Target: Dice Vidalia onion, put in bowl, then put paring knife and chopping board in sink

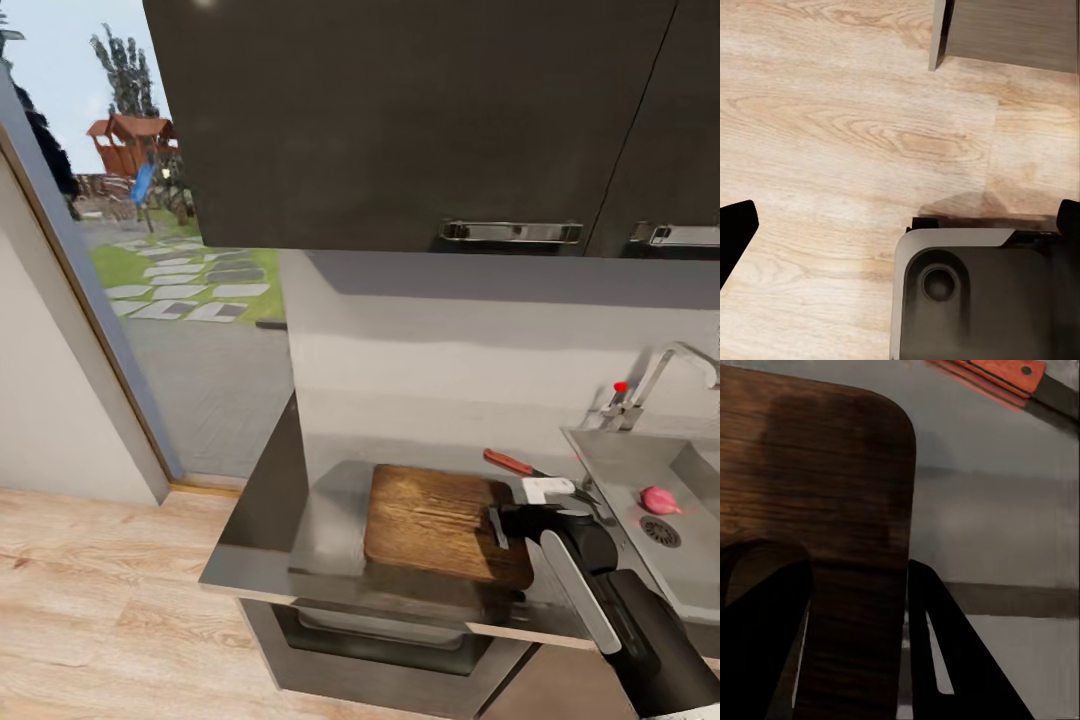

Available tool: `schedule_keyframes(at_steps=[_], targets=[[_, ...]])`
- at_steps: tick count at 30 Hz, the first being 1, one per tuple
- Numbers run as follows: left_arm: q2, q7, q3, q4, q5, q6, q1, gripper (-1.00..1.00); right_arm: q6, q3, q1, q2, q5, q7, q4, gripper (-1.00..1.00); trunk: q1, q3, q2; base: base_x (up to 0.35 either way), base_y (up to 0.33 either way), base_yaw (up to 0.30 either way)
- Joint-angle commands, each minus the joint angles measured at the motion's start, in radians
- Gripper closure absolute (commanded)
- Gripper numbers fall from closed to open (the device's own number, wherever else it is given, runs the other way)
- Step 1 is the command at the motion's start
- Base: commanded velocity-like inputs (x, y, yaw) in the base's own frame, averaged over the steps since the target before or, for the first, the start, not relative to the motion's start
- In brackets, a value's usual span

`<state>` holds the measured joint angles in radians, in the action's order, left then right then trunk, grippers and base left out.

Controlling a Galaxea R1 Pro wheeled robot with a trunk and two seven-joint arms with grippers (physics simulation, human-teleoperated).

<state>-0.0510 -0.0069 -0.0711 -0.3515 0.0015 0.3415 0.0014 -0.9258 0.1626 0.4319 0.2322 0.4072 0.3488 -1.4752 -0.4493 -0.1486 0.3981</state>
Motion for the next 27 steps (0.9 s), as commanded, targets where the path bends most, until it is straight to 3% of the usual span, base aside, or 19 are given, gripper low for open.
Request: schedule_keyframes(at_steps=[1, 4, 8, 27], targets=[[0.0, -0.001, -0.003, -0.001, 0.0, 0.001, 0.0, -1.0, -0.001, -0.016, 0.001, 0.001, 0.022, 0.01, 0.0, 1.0, -0.001, -0.002, 0.002, 0.061, -0.164, 0.0], [0.0, -0.001, -0.003, -0.001, 0.0, 0.001, 0.0, -1.0, -0.001, -0.047, 0.001, 0.0, 0.022, 0.01, 0.0, 1.0, -0.001, -0.002, 0.002, 0.079, -0.206, 0.0], [0.0, -0.001, -0.003, -0.001, 0.0, 0.001, 0.0, -1.0, -0.001, -0.058, 0.001, 0.0, 0.02, 0.01, 0.0, 1.0, -0.001, -0.002, 0.002, 0.076, -0.213, 0.0], [0.0, -0.001, -0.003, 0.0, 0.0, 0.002, 0.0, -1.0, -0.001, -0.052, 0.001, -0.006, 0.019, 0.012, 0.001, 1.0, -0.001, -0.012, 0.002, 0.006, -0.031, 0.0]])
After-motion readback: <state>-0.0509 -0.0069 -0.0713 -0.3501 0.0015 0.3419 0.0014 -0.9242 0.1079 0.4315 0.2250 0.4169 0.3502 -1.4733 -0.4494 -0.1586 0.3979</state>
